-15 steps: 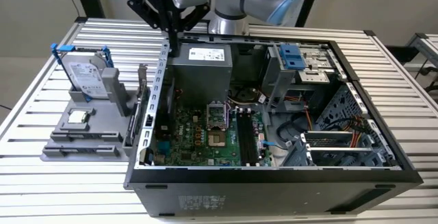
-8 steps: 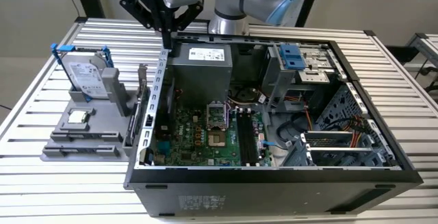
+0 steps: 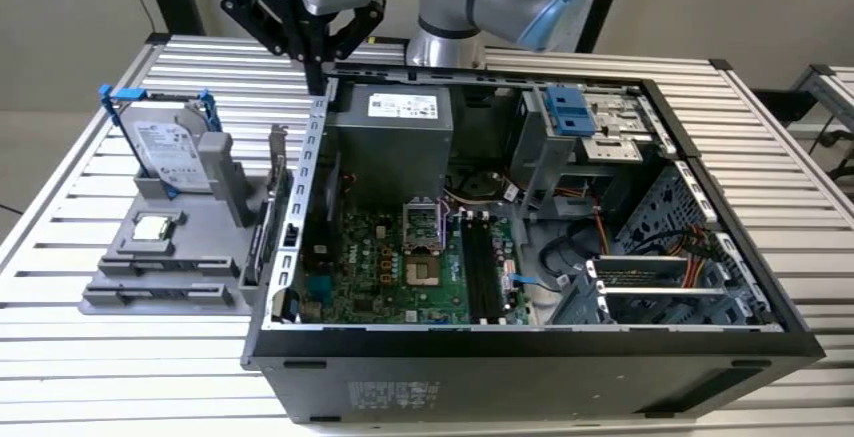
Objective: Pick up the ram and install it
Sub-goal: 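Reach for the ram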
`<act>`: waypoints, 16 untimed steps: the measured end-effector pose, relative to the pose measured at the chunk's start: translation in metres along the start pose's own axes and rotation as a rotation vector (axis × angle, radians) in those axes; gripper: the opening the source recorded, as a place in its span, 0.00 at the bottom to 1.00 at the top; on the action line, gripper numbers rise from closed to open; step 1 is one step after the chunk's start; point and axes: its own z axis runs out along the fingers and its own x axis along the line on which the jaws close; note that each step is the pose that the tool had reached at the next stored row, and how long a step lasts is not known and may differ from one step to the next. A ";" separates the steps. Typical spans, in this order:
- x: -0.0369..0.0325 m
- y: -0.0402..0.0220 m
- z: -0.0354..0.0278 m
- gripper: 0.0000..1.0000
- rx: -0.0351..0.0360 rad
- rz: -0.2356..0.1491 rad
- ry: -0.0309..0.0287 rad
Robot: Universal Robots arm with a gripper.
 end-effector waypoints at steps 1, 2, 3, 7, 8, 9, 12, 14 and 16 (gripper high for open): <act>0.0014 -0.0001 -0.0001 0.00 0.0001 0.000 0.0001; 0.0027 -0.0002 -0.0001 0.00 0.0000 0.000 0.0001; 0.0041 -0.0003 -0.0001 0.00 0.0000 0.000 0.0002; 0.0105 -0.0007 -0.0002 0.00 0.0001 0.000 0.0004; 0.0126 -0.0009 -0.0003 0.00 0.0001 0.000 0.0004; 0.0152 -0.0010 -0.0003 0.00 0.0001 0.000 0.0004; 0.0238 -0.0016 -0.0005 0.00 0.0000 -0.001 0.0004; 0.0298 -0.0020 -0.0006 0.00 0.0000 -0.002 0.0005; 0.0344 -0.0024 -0.0008 0.00 0.0000 -0.003 0.0006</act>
